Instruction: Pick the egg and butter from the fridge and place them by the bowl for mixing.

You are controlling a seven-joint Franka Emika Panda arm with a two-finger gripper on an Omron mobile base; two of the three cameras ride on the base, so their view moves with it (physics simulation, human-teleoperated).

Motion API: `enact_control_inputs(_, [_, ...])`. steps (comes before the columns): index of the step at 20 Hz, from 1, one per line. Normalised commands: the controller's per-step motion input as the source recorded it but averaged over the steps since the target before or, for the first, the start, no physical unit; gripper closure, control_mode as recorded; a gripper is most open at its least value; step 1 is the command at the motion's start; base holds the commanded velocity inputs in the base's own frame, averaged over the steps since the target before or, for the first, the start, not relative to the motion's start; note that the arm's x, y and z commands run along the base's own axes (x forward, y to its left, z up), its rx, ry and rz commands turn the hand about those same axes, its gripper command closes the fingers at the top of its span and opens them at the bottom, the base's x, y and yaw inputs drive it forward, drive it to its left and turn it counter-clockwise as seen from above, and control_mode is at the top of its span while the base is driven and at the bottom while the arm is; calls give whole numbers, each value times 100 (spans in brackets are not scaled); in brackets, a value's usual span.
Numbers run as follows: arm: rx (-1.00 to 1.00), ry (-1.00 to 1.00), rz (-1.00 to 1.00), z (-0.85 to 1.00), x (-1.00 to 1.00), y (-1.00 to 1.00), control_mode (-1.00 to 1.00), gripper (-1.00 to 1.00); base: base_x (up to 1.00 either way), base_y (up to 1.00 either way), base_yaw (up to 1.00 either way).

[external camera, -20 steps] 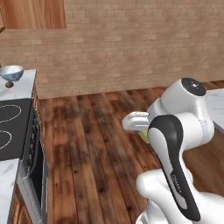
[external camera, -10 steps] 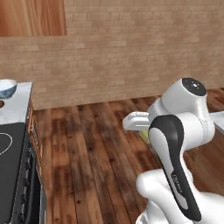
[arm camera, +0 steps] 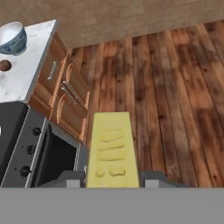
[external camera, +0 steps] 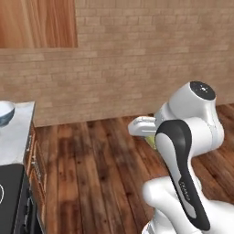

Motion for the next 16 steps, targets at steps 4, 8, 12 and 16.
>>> enact_control_inputs(4, [0, 0, 0, 0, 0, 0, 100, 100, 100, 1, 37])
enact_control_inputs(8, [0, 0, 0, 0, 0, 0, 100, 100, 100, 0, 51])
enact_control_inputs(12, [0, 0, 0, 0, 0, 0, 100, 100, 100, 0, 60])
enact_control_inputs(16, [0, 0, 0, 0, 0, 0, 100, 100, 100, 0, 64])
